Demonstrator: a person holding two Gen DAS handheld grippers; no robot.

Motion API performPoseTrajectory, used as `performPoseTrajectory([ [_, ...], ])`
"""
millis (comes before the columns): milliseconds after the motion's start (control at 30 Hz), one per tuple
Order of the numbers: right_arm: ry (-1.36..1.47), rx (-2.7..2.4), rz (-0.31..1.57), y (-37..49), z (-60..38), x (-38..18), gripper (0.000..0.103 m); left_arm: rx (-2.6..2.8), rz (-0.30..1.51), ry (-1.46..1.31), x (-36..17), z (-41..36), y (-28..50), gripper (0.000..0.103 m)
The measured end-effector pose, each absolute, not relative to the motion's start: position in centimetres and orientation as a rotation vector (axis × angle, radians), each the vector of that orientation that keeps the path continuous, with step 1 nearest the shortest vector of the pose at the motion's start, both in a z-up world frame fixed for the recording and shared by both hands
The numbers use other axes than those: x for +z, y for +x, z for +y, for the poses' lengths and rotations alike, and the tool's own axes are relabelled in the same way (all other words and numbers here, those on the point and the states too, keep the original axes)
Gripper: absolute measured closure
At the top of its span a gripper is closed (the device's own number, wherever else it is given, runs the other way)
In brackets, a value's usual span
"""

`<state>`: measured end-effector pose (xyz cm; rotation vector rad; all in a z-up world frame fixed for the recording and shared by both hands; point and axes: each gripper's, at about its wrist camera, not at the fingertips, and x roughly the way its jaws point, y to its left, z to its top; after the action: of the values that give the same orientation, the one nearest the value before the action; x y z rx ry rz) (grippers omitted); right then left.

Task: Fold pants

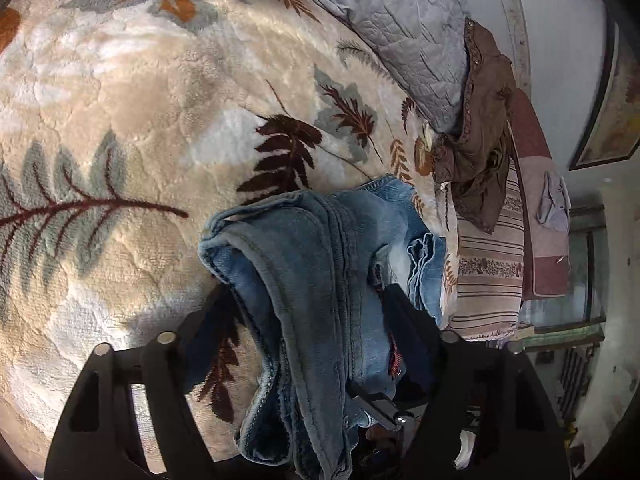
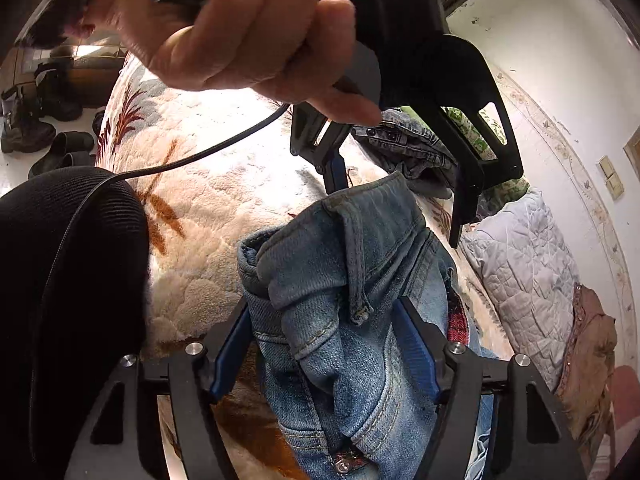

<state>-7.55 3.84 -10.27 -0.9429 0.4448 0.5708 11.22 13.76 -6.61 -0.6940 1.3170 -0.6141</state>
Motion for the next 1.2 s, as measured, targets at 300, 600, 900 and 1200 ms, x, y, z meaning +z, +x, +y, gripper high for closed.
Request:
performPoseTrajectory([
  [300,-0.71,0.624,0.48,-6.8,0.2,-4.8,0.073,-0.667,1.174,-0.733,-2.8,12.9,9.6,0.082],
  [600,-0.348,0.554,0.491,-5.1,-9.5,0.8,0.074,-0.732,1.117,-0.59,3.0,3.7,10.4,0.082],
  [900,0.326,0.43,0.768,-1.3,-25.8,-4.2,0.073,-0.787,1.342,-0.335,-0.8,-14.5,12.5,0.071],
  [1200,0.59,0.459,0.836,-3.1,-32.0,-7.9,0.055,-0.782,1.424,-0.139,-1.0,-19.5,11.4,0.059],
])
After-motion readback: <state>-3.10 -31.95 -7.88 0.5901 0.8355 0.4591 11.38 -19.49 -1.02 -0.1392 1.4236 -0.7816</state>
